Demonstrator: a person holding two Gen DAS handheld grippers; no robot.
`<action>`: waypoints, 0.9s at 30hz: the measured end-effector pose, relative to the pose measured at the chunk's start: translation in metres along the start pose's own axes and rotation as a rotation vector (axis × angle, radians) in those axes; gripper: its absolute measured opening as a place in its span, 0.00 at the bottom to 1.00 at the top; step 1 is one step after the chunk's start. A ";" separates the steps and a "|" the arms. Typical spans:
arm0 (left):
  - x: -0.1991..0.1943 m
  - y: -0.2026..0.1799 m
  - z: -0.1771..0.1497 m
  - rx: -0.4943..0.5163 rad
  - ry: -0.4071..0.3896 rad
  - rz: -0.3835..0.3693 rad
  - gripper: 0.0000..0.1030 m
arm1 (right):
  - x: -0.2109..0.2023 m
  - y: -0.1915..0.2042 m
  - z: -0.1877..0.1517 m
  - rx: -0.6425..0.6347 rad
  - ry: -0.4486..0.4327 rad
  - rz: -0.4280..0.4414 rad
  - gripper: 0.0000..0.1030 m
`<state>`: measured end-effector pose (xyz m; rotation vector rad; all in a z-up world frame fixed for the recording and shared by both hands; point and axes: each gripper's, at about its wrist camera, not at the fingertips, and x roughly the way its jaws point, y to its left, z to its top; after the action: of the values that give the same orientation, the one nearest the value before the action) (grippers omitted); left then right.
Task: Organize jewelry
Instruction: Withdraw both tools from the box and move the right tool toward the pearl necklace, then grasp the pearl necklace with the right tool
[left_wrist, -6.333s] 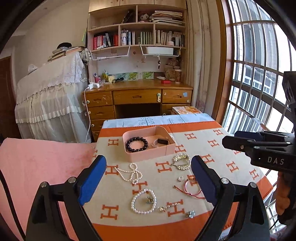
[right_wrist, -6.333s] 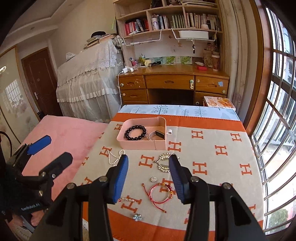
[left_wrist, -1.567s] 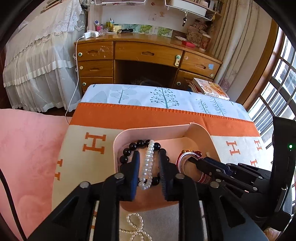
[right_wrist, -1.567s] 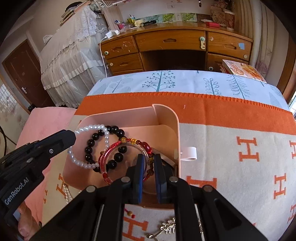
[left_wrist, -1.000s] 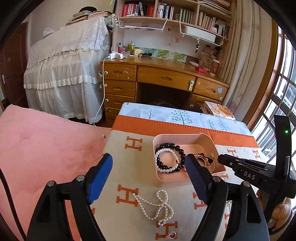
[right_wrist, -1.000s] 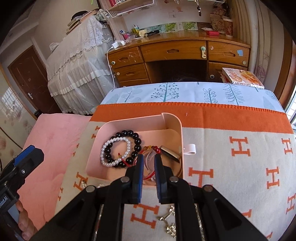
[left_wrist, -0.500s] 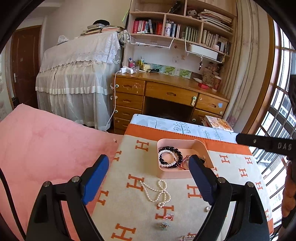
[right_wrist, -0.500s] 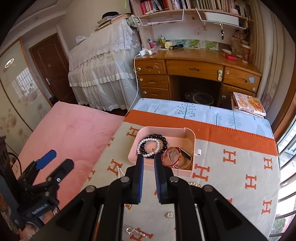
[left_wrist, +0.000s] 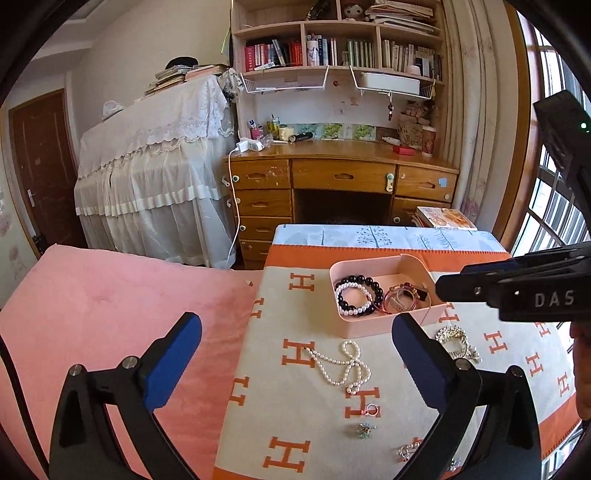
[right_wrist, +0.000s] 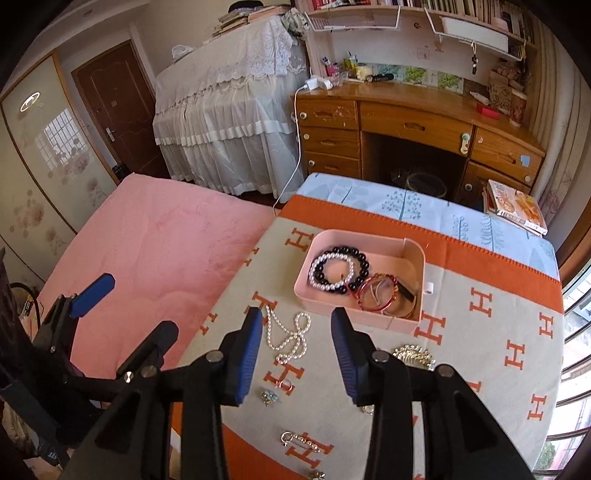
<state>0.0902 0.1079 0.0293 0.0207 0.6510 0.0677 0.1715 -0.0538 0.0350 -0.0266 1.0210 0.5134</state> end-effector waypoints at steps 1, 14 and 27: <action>0.004 0.000 -0.003 0.005 0.012 -0.009 0.99 | 0.008 0.000 -0.003 0.003 0.020 0.002 0.38; 0.068 0.009 -0.061 -0.016 0.220 -0.048 0.99 | 0.103 -0.015 -0.031 0.102 0.245 0.018 0.38; 0.102 0.073 -0.084 -0.214 0.303 -0.037 0.99 | 0.162 -0.011 -0.030 0.164 0.315 -0.007 0.38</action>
<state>0.1158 0.1873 -0.0965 -0.2110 0.9440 0.1056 0.2189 -0.0070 -0.1157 0.0359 1.3684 0.4250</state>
